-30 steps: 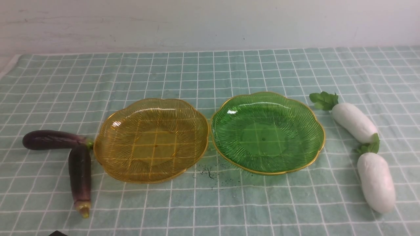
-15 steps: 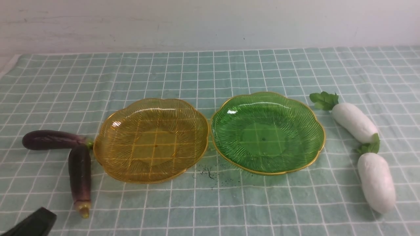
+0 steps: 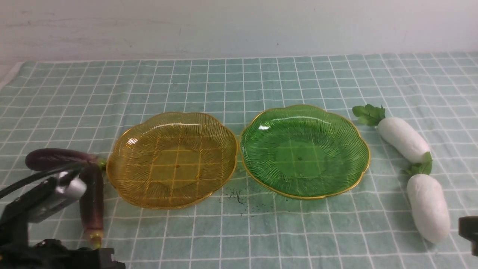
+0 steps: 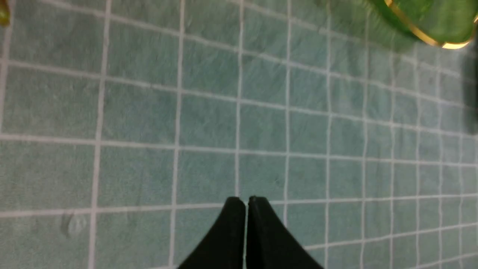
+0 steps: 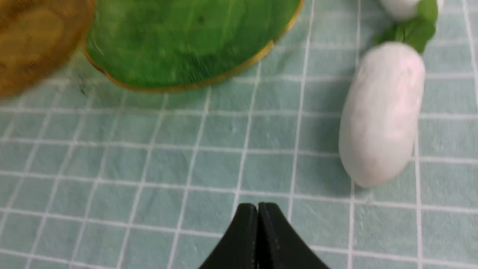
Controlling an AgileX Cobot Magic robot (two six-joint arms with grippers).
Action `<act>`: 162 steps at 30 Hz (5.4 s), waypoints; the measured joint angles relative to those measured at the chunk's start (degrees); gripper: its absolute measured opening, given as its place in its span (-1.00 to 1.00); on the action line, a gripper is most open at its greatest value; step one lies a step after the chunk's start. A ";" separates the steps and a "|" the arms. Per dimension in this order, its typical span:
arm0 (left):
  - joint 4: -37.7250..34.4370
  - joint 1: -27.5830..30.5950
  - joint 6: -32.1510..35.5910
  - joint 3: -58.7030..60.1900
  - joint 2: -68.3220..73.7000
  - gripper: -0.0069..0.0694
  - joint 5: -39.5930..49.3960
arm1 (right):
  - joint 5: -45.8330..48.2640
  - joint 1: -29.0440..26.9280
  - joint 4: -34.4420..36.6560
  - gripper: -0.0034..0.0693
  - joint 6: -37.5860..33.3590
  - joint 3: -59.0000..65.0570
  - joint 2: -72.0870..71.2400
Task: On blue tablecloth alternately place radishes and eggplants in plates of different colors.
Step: 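Place the white radish on the plate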
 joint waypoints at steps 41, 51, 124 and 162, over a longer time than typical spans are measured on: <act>0.21 0.00 6.43 -5.64 17.93 -0.78 -1.39 | -6.66 0.00 -20.36 0.41 10.45 -22.39 54.28; 0.28 0.00 6.45 -5.64 17.93 -0.78 -1.39 | 11.82 0.00 -5.50 0.41 2.78 -37.98 54.18; 1.78 0.00 6.84 -5.64 17.93 -0.78 -1.41 | -13.23 -3.43 -8.34 0.67 -19.54 -49.15 70.34; 1.78 0.00 6.84 -5.64 17.93 -0.78 -3.19 | 20.62 9.61 -1.08 0.42 2.30 -68.51 76.06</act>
